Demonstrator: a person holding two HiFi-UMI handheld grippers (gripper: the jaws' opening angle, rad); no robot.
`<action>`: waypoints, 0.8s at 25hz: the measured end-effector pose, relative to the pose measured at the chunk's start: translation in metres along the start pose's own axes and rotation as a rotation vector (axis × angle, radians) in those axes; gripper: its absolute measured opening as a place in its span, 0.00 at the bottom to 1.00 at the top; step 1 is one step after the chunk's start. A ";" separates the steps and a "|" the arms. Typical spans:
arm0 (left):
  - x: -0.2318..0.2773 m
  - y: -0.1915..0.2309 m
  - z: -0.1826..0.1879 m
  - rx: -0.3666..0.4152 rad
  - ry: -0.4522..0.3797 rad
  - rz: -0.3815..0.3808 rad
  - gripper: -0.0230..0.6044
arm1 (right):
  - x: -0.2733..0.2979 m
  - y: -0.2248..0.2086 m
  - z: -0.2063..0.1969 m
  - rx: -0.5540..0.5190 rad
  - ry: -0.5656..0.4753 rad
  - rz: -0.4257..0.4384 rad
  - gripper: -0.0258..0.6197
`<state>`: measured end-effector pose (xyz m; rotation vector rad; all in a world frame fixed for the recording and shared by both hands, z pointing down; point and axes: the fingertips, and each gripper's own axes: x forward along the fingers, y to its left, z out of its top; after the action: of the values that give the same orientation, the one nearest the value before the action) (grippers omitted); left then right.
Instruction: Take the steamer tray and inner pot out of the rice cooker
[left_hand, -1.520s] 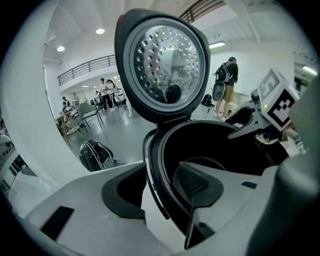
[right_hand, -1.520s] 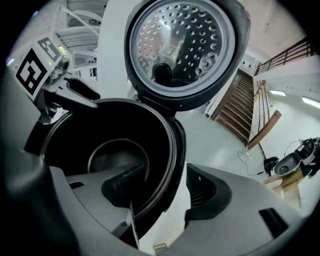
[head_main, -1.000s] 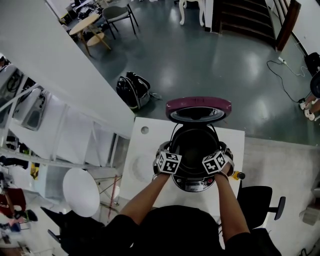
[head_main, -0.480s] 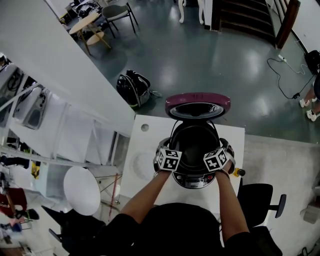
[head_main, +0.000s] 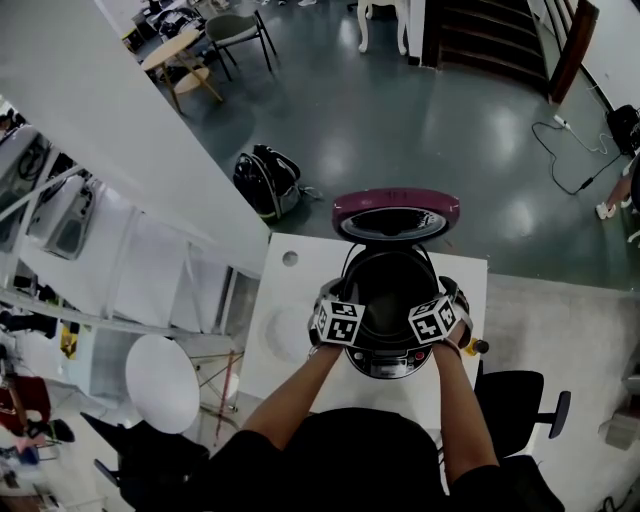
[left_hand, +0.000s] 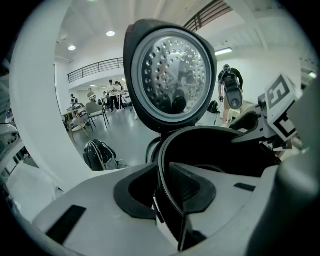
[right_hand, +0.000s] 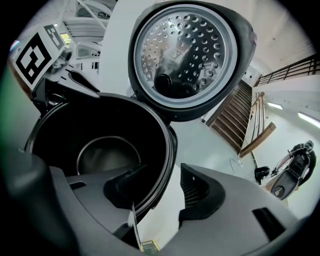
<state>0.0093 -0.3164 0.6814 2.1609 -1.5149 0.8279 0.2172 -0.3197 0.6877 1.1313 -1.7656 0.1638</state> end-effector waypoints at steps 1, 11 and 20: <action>-0.001 0.000 0.001 -0.003 0.002 -0.001 0.15 | -0.001 -0.001 0.001 0.000 -0.003 -0.002 0.35; -0.019 0.001 0.020 -0.069 -0.029 -0.010 0.13 | -0.018 -0.008 0.013 0.009 -0.040 -0.018 0.26; -0.042 0.002 0.032 -0.116 -0.094 -0.010 0.11 | -0.041 -0.011 0.025 0.031 -0.083 -0.029 0.19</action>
<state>0.0051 -0.3064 0.6302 2.1478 -1.5557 0.6271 0.2122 -0.3147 0.6390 1.2005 -1.8244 0.1282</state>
